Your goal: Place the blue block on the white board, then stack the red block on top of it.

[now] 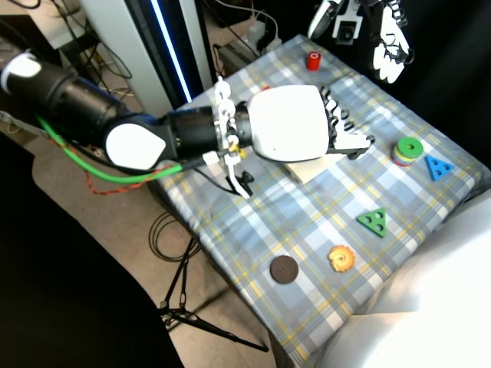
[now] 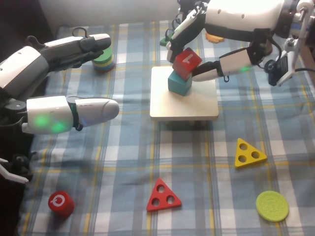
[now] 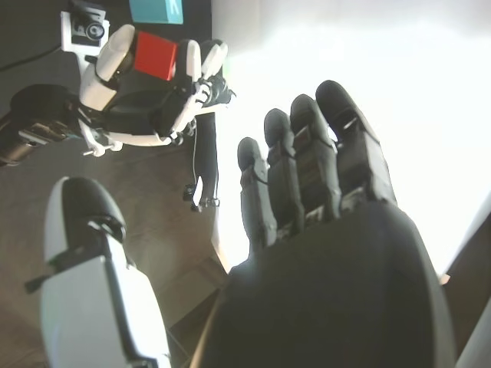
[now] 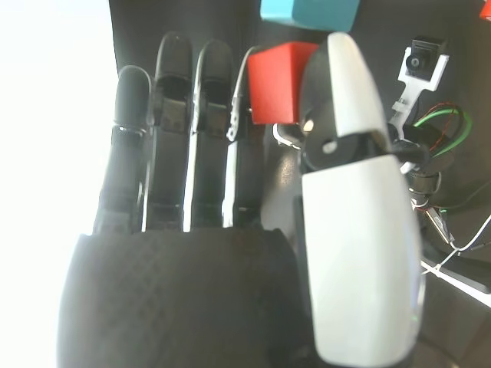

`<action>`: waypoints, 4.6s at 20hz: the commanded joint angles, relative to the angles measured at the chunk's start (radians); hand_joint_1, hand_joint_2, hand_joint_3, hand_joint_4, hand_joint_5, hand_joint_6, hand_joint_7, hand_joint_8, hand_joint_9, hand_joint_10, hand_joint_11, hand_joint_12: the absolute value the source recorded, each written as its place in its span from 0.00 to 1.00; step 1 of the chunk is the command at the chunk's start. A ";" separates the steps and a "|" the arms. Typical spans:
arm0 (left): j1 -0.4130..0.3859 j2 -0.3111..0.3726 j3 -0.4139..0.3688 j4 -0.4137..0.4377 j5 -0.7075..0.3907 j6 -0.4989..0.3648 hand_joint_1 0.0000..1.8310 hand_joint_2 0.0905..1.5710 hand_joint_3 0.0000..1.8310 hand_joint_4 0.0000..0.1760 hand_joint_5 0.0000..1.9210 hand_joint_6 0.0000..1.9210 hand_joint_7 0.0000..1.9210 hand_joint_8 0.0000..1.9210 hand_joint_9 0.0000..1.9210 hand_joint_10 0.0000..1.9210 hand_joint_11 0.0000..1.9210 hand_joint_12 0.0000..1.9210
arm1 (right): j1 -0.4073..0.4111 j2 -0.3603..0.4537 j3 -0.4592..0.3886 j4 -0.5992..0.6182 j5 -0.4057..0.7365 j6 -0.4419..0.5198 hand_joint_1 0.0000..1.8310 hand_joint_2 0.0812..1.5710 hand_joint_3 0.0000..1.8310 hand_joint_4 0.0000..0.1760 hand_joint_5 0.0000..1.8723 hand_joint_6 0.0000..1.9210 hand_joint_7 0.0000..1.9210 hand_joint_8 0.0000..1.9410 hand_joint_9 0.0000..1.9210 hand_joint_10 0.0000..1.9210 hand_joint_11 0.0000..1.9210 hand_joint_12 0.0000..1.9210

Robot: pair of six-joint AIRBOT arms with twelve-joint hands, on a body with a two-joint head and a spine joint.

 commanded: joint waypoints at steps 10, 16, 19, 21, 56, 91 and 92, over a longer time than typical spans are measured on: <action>-0.005 0.005 0.000 0.014 -0.123 -0.011 0.43 0.50 0.00 0.59 0.22 0.00 0.22 0.00 0.17 0.00 0.00 0.38 | 0.007 -0.004 0.013 0.053 0.078 0.005 0.63 0.69 0.00 0.00 0.53 0.49 0.48 0.00 0.43 0.02 0.10 0.70; -0.005 0.004 0.000 0.014 -0.123 -0.011 0.44 0.50 0.00 0.65 0.22 0.00 0.22 0.00 0.17 0.00 0.00 0.41 | 0.007 -0.004 0.007 0.039 0.078 0.005 0.61 0.70 0.00 0.00 0.51 0.53 0.45 0.00 0.37 0.00 0.04 0.59; -0.005 0.004 0.000 0.014 -0.123 -0.011 0.42 0.50 0.00 0.72 0.22 0.00 0.23 0.00 0.17 0.00 0.00 0.44 | 0.007 -0.004 0.004 0.031 0.079 0.005 0.60 0.70 0.00 0.00 0.51 0.53 0.45 0.00 0.38 0.00 0.08 0.57; -0.005 0.004 0.000 0.014 -0.123 -0.011 0.42 0.50 0.00 0.65 0.22 0.00 0.23 0.00 0.17 0.00 0.00 0.41 | 0.007 -0.004 0.002 0.025 0.079 0.005 0.60 0.69 0.00 0.00 0.52 0.52 0.44 0.00 0.37 0.00 0.06 0.56; -0.008 0.001 0.003 0.013 -0.120 -0.012 0.44 0.50 0.00 0.79 0.22 0.00 0.22 0.00 0.17 0.00 0.00 0.43 | 0.031 -0.014 -0.008 -0.016 0.084 0.017 0.59 0.68 0.00 0.12 0.54 0.48 0.47 0.01 0.41 0.02 0.00 0.69; -0.009 -0.001 0.003 0.014 -0.121 -0.012 0.44 0.50 0.00 0.63 0.22 0.00 0.23 0.00 0.17 0.00 0.00 0.40 | 0.030 -0.020 0.005 -0.011 0.073 0.017 0.53 0.63 0.00 0.00 0.46 0.00 0.38 0.00 0.26 0.21 0.01 0.68; -0.009 -0.001 0.003 0.014 -0.121 -0.012 0.44 0.50 0.00 0.63 0.22 0.00 0.23 0.00 0.17 0.00 0.00 0.40 | 0.030 -0.020 0.005 -0.011 0.073 0.017 0.52 0.63 0.00 0.00 0.43 0.00 0.36 0.00 0.25 0.19 0.01 0.67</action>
